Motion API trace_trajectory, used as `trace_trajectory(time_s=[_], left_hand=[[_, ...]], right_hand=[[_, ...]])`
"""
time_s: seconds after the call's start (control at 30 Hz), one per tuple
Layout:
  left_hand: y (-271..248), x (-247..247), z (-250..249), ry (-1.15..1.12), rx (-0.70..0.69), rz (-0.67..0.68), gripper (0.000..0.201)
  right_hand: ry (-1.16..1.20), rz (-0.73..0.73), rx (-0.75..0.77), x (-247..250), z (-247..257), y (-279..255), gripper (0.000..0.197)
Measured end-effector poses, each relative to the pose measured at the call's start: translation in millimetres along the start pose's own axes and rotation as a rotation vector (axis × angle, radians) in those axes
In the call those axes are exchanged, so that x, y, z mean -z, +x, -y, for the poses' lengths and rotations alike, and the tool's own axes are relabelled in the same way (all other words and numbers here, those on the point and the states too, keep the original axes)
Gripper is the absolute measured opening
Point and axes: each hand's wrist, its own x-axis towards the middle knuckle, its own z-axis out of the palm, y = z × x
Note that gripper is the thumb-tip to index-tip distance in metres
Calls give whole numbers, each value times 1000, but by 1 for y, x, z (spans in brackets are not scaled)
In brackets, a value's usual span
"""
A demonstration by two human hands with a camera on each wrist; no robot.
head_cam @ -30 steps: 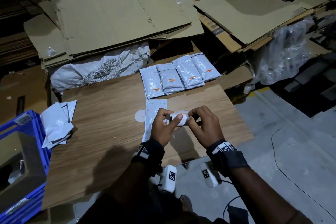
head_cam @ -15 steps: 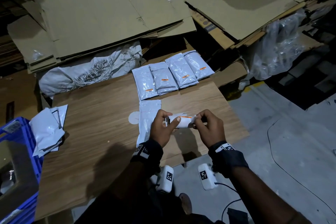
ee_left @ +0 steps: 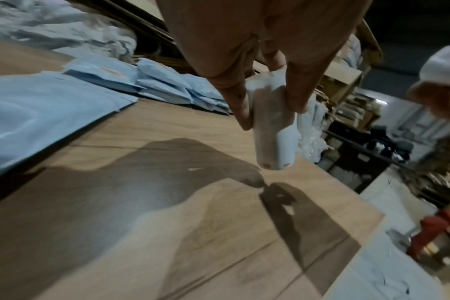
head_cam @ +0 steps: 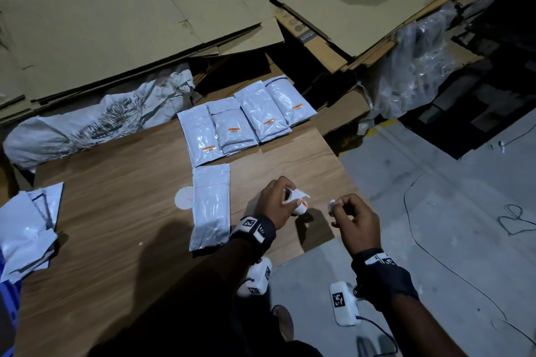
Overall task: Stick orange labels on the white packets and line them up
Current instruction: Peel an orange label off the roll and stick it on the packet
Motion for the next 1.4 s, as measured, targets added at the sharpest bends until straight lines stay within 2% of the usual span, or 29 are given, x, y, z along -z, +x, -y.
trace_trajectory(time_s=[0.13, 0.37, 0.53, 0.63, 0.73, 0.87, 0.93, 1.03, 1.1, 1.17, 1.3, 1.4], left_hand=[[7, -22, -5, 168, -106, 89, 29], [5, -36, 7, 298, -216, 191, 36], [10, -28, 12, 336, -191, 324, 72], [11, -17, 18, 362, -209, 348, 80], [3, 0, 27, 269, -191, 207, 68], [-20, 29, 34, -19, -105, -37, 32], [-35, 46, 25, -232, -33, -63, 20], [-54, 69, 13, -468, 16, -20, 22], [-64, 82, 12, -479, 20, 1, 29], [-71, 91, 15, -459, 28, -38, 32], [-85, 109, 32, -333, 10, -186, 18], [-97, 125, 46, -301, 90, -235, 19]], right_hand=[[-35, -27, -5, 11, -14, 1, 19], [-45, -11, 75, 7, -3, 2, 14], [51, 100, 70, -4, 13, 8, 13], [91, 190, 92, -10, 15, 10, 18], [96, 229, 105, -18, 15, 10, 21], [88, 290, 133, -33, 22, 4, 24], [81, 341, 159, -43, 26, 2, 25], [87, 417, 175, -60, 33, 0, 26], [33, 473, 222, -73, 41, -2, 32], [-7, 542, 288, -86, 51, -6, 33], [-63, 633, 352, -112, 69, -16, 31], [-72, 669, 391, -128, 77, -22, 27]])
